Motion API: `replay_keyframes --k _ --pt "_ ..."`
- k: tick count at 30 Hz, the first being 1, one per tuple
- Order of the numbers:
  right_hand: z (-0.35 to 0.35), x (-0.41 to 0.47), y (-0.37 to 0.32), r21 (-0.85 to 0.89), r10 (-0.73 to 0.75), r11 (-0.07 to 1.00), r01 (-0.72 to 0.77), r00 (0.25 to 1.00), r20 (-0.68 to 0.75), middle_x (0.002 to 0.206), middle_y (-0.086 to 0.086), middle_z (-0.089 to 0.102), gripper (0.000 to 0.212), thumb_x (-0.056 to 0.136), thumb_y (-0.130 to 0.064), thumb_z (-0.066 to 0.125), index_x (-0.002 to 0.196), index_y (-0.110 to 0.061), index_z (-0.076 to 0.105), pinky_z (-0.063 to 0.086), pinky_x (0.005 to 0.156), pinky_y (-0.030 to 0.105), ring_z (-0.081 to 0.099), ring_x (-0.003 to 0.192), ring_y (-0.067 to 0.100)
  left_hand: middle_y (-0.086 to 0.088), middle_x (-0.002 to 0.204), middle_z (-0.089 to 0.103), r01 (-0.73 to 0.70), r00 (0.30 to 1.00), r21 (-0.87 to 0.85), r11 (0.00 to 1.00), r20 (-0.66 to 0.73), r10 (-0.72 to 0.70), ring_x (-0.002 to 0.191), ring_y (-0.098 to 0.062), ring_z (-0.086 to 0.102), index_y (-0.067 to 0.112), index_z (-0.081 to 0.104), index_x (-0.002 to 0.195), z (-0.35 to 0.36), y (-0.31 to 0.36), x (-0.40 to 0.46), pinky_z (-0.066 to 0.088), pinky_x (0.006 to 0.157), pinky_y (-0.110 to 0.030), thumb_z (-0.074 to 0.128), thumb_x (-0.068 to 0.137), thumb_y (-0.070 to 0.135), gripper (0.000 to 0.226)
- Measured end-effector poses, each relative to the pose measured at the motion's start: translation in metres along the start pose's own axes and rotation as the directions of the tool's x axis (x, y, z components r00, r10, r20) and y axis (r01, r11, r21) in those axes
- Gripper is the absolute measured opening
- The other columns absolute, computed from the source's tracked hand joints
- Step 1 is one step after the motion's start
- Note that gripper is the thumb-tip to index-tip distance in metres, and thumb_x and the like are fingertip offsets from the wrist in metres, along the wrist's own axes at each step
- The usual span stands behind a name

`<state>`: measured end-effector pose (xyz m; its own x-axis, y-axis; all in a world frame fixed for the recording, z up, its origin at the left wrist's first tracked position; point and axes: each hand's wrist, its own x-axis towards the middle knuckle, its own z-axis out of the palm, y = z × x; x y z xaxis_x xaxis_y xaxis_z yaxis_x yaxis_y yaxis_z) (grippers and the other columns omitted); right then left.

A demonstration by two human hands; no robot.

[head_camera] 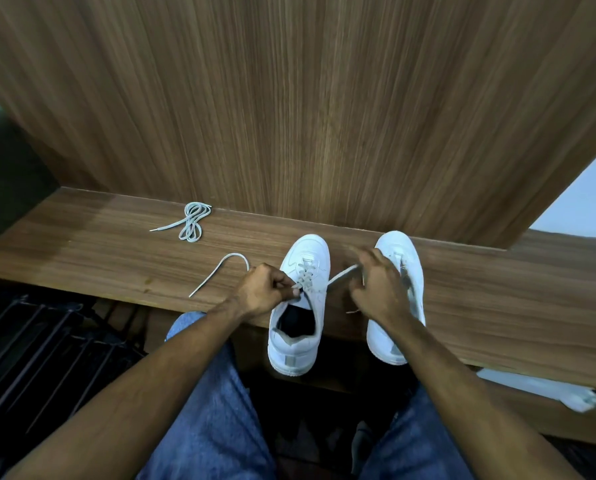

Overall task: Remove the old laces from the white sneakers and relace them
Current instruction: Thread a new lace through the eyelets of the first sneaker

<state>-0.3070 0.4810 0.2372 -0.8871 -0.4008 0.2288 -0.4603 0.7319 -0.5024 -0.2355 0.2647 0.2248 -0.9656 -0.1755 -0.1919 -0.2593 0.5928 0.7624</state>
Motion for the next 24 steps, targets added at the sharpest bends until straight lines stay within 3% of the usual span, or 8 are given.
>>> replay_keyframes --k 2,4,8,12,16,20,22,24 --pt "0.013 -0.005 -0.003 -0.025 -0.124 0.991 0.128 0.985 0.123 0.123 0.004 0.059 0.056 0.074 -0.017 0.051 0.129 -0.015 0.058 0.039 0.105 0.043 0.054 0.115 0.026 0.004 0.064 0.068 -0.019 0.995 -0.1 0.995 0.1 0.029 0.058 0.003 0.056 0.01 0.075 0.085 -0.009 -0.002 -0.002 0.045 0.063 -0.015 0.071 0.085 0.011 0.004" --pt "0.025 -0.01 -0.012 -0.035 -0.195 0.978 0.208 0.956 0.221 0.117 0.003 0.064 0.04 0.081 -0.018 0.054 0.12 -0.016 0.065 0.036 0.105 0.039 0.055 0.113 0.026 0.007 0.059 0.065 -0.01 0.989 -0.078 0.997 0.147 0.022 0.053 0.005 0.053 0.005 0.074 0.087 -0.016 0.001 -0.006 0.043 0.061 -0.012 0.066 0.088 0.004 0.007" --pt "0.033 -0.016 -0.026 -0.1 -0.14 0.982 0.163 0.969 0.202 0.105 0.003 0.07 0.024 0.092 -0.021 0.05 0.104 -0.018 0.071 0.044 0.084 0.033 0.06 0.102 0.028 0.007 0.049 0.053 -0.011 0.999 0.215 0.976 0.04 0.002 0.05 -0.007 0.047 0.021 0.055 0.051 -0.016 0.012 -0.008 0.037 0.059 -0.023 0.066 0.089 0.018 0.039" --pt "0.029 -0.014 -0.022 -0.304 -0.145 0.933 0.191 0.975 0.17 0.087 0.003 0.072 0.022 0.083 -0.026 0.051 0.085 -0.017 0.071 0.049 0.082 0.033 0.065 0.089 0.03 -0.01 0.104 0.067 0.07 0.991 0.579 0.812 -0.134 0.011 0.104 -0.029 0.059 0.028 0.055 0.073 -0.014 0.018 -0.015 0.044 0.085 -0.033 0.056 0.087 0.031 0.014" --pt "0.02 -0.013 -0.026 -0.369 -0.124 0.909 0.196 0.97 0.209 0.1 0.005 0.069 0.016 0.086 -0.021 0.057 0.095 -0.014 0.068 0.05 0.081 0.034 0.063 0.099 0.029 -0.008 0.115 0.064 0.117 0.987 0.671 0.732 -0.159 -0.013 0.112 -0.029 0.057 0.029 0.065 0.099 -0.018 0.013 -0.012 0.043 0.089 -0.034 0.052 0.088 0.036 0.019" --pt "0.019 -0.008 -0.023 -0.244 -0.014 0.965 0.095 0.949 0.315 0.104 0.003 0.068 0.023 0.089 -0.019 0.048 0.1 -0.021 0.068 0.048 0.079 0.034 0.063 0.1 0.027 -0.003 0.101 0.07 0.142 0.99 0.483 0.864 -0.08 -0.118 0.105 -0.025 0.061 0.032 0.066 0.079 -0.025 0.005 -0.005 0.046 0.09 -0.032 0.055 0.079 0.04 0.014" --pt "0.014 -0.002 -0.017 -0.003 0.061 0.998 -0.066 0.914 0.401 0.093 -0.001 0.07 0.028 0.09 -0.013 0.048 0.105 -0.02 0.07 0.045 0.074 0.027 0.065 0.083 0.016 0.0 0.077 0.071 0.178 0.982 0.239 0.955 0.021 -0.189 0.084 -0.019 0.065 0.027 0.066 0.064 -0.031 0.002 -0.002 0.052 0.087 -0.033 0.055 0.075 0.032 0.017" --pt "-0.001 0.006 -0.018 0.295 0.116 0.909 -0.293 0.859 0.498 0.073 -0.002 0.063 0.03 0.093 -0.003 0.049 0.115 -0.012 0.066 0.044 0.065 0.025 0.056 0.063 0.009 0.0 0.058 0.061 0.252 0.963 -0.068 0.965 0.113 -0.243 0.067 -0.018 0.06 0.015 0.064 0.063 -0.035 0.011 -0.001 0.056 0.075 -0.03 0.056 0.083 0.017 0.022"
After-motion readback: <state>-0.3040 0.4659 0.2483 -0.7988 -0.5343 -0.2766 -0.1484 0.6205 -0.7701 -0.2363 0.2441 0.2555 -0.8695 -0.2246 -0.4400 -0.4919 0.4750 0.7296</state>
